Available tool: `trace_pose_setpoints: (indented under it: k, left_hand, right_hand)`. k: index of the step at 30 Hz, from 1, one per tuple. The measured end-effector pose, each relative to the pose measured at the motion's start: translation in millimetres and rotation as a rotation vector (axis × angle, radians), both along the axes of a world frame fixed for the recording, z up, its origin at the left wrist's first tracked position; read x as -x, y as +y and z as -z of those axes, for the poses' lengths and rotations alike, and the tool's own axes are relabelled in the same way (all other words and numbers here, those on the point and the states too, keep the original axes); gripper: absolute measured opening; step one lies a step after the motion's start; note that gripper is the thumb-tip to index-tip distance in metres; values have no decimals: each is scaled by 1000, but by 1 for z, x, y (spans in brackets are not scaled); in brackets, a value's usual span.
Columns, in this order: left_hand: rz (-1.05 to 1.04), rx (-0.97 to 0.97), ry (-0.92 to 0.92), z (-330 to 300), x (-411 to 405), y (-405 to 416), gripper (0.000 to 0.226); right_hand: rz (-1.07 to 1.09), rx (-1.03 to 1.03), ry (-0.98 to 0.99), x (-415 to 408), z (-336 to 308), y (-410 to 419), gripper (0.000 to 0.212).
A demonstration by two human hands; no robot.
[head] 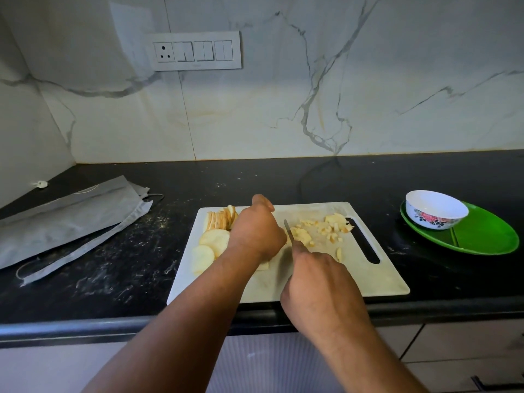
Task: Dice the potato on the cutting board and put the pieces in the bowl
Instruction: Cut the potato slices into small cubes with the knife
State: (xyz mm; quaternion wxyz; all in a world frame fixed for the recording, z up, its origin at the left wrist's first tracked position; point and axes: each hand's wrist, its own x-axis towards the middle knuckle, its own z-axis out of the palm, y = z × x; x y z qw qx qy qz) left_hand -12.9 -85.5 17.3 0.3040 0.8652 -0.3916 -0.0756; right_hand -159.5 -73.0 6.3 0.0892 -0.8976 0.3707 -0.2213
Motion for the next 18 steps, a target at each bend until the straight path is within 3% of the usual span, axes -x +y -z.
trace_pose_setpoints:
  k: [6,15,18]
  left_hand:
    - [18,-5,-45,4,-1,1,49]
    - [195,-70,-14,-5,-4,6,64]
    - [164,12,7,-5,-5,9,67]
  right_hand:
    - [-16,-26,83,30,6,17,68]
    - [28,-45,23,52,3,20,65]
    - [49,3,11,45,0,15,64]
